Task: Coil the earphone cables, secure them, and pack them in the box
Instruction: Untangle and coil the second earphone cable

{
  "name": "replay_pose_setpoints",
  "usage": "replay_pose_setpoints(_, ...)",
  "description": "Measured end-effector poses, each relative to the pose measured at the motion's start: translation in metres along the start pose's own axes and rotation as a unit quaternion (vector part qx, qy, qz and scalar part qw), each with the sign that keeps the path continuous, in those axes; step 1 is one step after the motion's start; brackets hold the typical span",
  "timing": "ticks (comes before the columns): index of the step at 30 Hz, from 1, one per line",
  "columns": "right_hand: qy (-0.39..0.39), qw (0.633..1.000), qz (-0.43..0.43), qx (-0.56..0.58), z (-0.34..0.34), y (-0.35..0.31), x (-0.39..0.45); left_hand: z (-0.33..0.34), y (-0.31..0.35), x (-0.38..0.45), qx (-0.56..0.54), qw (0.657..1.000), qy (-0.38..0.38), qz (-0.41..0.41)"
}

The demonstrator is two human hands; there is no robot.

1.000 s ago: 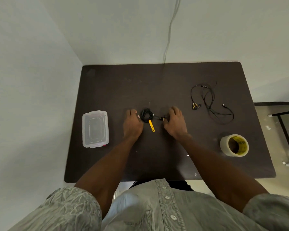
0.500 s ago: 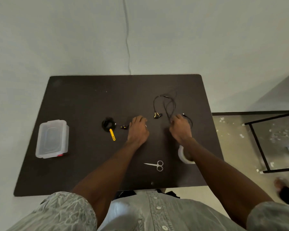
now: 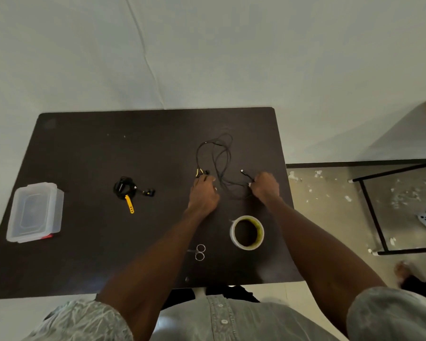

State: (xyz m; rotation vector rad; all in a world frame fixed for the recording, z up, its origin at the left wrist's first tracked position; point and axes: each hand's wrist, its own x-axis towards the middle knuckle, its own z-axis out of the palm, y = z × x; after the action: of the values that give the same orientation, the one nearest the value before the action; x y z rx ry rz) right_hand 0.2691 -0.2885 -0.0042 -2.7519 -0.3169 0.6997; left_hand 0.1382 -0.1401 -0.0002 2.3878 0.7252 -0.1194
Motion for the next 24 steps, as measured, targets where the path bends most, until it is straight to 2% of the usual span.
replay_pose_setpoints(3, -0.005, 1.000, 0.005, 0.003, 0.010, 0.001, 0.005, 0.000, 0.003, 0.006, -0.012, 1.000, 0.013, -0.006)
replay_pose_setpoints(6, 0.042, 0.997, 0.022, 0.054, 0.013, -0.002, 0.001, -0.005, 0.002, 0.009, -0.028, 0.999, 0.032, -0.016)
replay_pose_setpoints(9, 0.093, 0.970, 0.018, 0.225, 0.004, -0.014, -0.008, -0.015, 0.002, 0.008, -0.064, 0.994, 0.085, -0.010)
replay_pose_setpoints(11, 0.065, 0.943, -0.040, 0.324, -0.009, -0.029, -0.012, -0.027, 0.005, 0.007, -0.107, 0.985, 0.136, 0.009)
replay_pose_setpoints(13, 0.022, 0.943, -0.119, 0.311, -0.024, -0.048, -0.012, -0.041, 0.007, 0.010, -0.123, 0.977, 0.168, 0.037)
replay_pose_setpoints(15, -0.007, 0.949, -0.197, 0.247, -0.041, -0.073, -0.017, -0.059, 0.009, 0.010, -0.130, 0.977, 0.155, 0.064)
replay_pose_setpoints(18, -0.019, 0.936, -0.277, 0.218, -0.065, -0.113, -0.030, -0.094, 0.012, 0.007, -0.171, 0.976, 0.109, 0.079)
replay_pose_setpoints(22, -0.025, 0.915, -0.315, 0.250, -0.088, -0.158, -0.057, -0.142, -0.002, -0.002, -0.226, 0.969, 0.052, 0.082)
replay_pose_setpoints(24, -0.029, 0.910, -0.327, 0.253, -0.094, -0.177, -0.070, -0.166, -0.011, -0.010, -0.288, 0.954, 0.031, 0.077)
